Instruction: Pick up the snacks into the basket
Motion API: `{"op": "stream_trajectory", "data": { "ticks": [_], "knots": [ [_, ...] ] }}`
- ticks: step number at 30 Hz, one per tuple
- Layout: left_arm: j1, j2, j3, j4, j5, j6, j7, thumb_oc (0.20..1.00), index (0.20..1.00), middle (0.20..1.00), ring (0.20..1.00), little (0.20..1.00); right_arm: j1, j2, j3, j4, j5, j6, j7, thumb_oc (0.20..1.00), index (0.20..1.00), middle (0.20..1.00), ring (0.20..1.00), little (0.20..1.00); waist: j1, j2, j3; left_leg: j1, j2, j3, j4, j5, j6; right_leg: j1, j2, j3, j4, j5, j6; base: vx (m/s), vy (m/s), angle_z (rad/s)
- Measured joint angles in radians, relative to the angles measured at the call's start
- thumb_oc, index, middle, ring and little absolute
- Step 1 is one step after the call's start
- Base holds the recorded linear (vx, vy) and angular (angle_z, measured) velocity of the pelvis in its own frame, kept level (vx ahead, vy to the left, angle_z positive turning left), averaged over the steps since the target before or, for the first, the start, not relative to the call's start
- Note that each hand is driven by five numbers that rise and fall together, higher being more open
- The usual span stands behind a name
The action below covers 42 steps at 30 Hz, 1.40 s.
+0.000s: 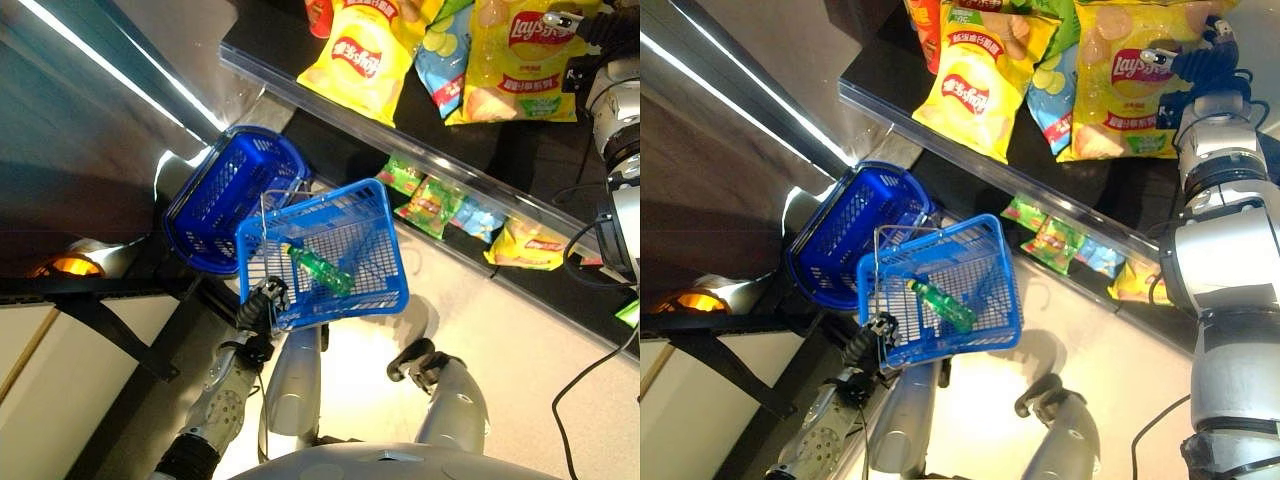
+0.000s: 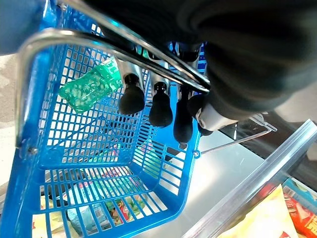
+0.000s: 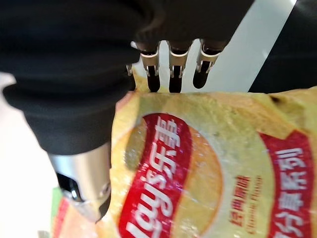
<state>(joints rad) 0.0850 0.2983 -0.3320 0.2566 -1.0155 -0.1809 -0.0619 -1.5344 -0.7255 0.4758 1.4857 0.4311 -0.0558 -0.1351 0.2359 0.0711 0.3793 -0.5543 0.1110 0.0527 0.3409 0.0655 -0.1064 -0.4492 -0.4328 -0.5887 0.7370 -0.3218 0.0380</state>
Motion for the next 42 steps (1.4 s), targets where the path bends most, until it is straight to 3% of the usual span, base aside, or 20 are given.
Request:
{"op": "stream_trajectory", "data": {
  "ticks": [6, 7, 8, 9, 11, 19, 32, 38, 42],
  "knots": [
    [-0.002, 0.011, 0.000, -0.002, 0.001, 0.018, -0.006, 0.200, 0.200, 0.200, 0.200, 0.200, -0.003, 0.000, 0.036, 0.034, -0.150, 0.024, 0.025, 1.000, 1.000, 1.000, 1.000, 1.000, 0.000, 0.001, -0.001, 0.001, -0.006, -0.002, 0.000, 0.006, 0.002, 0.000, -0.008, 0.000, 0.010, -0.001, 0.001, 0.00, -0.006, 0.02],
    [-0.002, 0.013, 0.000, -0.002, 0.001, 0.020, -0.007, 0.200, 0.200, 0.200, 0.200, 0.200, -0.003, 0.000, 0.047, 0.039, -0.171, 0.025, 0.028, 0.928, 0.928, 0.928, 0.928, 0.928, 0.000, 0.002, -0.001, 0.001, -0.006, -0.002, -0.001, 0.006, 0.002, 0.000, -0.009, 0.000, 0.010, -0.001, 0.001, 0.00, 0.000, 0.00],
    [-0.002, 0.018, 0.000, -0.002, 0.001, 0.021, -0.007, 0.200, 0.200, 0.200, 0.200, 0.200, -0.003, 0.000, 0.051, 0.044, -0.214, 0.035, 0.040, 0.790, 0.790, 0.790, 0.790, 0.790, 0.000, 0.002, -0.001, 0.001, -0.007, -0.003, -0.001, 0.008, 0.002, 0.000, -0.010, 0.000, 0.012, -0.001, 0.000, 0.00, 0.000, 0.00],
    [-0.003, 0.020, 0.000, -0.002, 0.001, 0.023, -0.007, 0.200, 0.200, 0.200, 0.200, 0.200, -0.003, -0.001, 0.052, 0.053, -0.241, 0.042, 0.047, 0.564, 0.564, 0.564, 0.564, 0.564, 0.000, 0.003, -0.002, 0.001, -0.007, -0.003, -0.001, 0.009, 0.002, 0.000, -0.010, 0.000, 0.013, -0.001, 0.000, 0.00, 0.000, 0.00],
    [-0.004, 0.026, 0.000, -0.003, 0.001, 0.031, -0.008, 0.200, 0.200, 0.200, 0.200, 0.200, -0.003, -0.003, 0.074, 0.066, -0.297, 0.054, 0.059, 0.200, 0.200, 0.200, 0.200, 0.200, 0.000, 0.004, -0.002, 0.001, -0.008, -0.003, -0.001, 0.009, 0.003, 0.000, -0.012, 0.000, 0.013, -0.001, 0.000, 0.00, 0.000, 0.00],
    [-0.017, 0.027, 0.000, -0.003, 0.003, 0.052, -0.010, 0.200, 0.200, 0.200, 0.200, 0.200, -0.003, -0.006, 0.086, 0.067, -0.420, 0.079, 0.077, 0.200, 0.200, 0.200, 0.200, 0.200, 0.001, 0.005, -0.003, 0.003, -0.009, -0.002, 0.003, 0.010, 0.003, 0.001, -0.017, 0.000, 0.017, -0.001, 0.000, 0.00, 0.000, 0.00],
    [-0.039, 0.035, 0.000, -0.003, 0.003, 0.061, -0.006, 0.200, 0.200, 0.200, 0.200, 0.200, -0.002, 0.015, 0.071, 0.059, -0.397, 0.083, 0.025, 0.200, 0.200, 0.200, 0.200, 0.200, -0.004, 0.005, -0.003, 0.004, -0.008, 0.001, 0.023, 0.009, 0.006, 0.007, -0.022, 0.002, 0.024, 0.001, -0.003, -0.01, 0.026, -0.01],
    [-0.062, 0.035, 0.000, 0.001, 0.002, 0.060, 0.023, 0.200, 0.200, 0.200, 0.200, 0.200, 0.001, 0.156, 0.025, -0.005, -0.318, 0.071, -0.035, 0.200, 0.200, 0.200, 0.200, 0.200, -0.035, 0.002, -0.002, 0.011, 0.023, 0.035, 0.045, 0.000, 0.012, 0.005, 0.003, 0.019, 0.007, 0.017, -0.015, -0.01, 0.067, -0.17],
    [-0.080, 0.029, 0.008, 0.008, -0.001, 0.057, 0.055, 0.200, 0.200, 0.200, 0.200, 0.200, 0.044, 0.262, 0.005, -0.120, -0.270, 0.047, -0.069, 0.200, 0.200, 0.200, 0.200, 0.200, -0.081, 0.000, -0.002, 0.024, 0.039, 0.058, 0.063, -0.019, 0.017, 0.006, 0.026, 0.050, -0.018, 0.042, -0.013, 0.00, 0.067, -0.24]
  ]
}}
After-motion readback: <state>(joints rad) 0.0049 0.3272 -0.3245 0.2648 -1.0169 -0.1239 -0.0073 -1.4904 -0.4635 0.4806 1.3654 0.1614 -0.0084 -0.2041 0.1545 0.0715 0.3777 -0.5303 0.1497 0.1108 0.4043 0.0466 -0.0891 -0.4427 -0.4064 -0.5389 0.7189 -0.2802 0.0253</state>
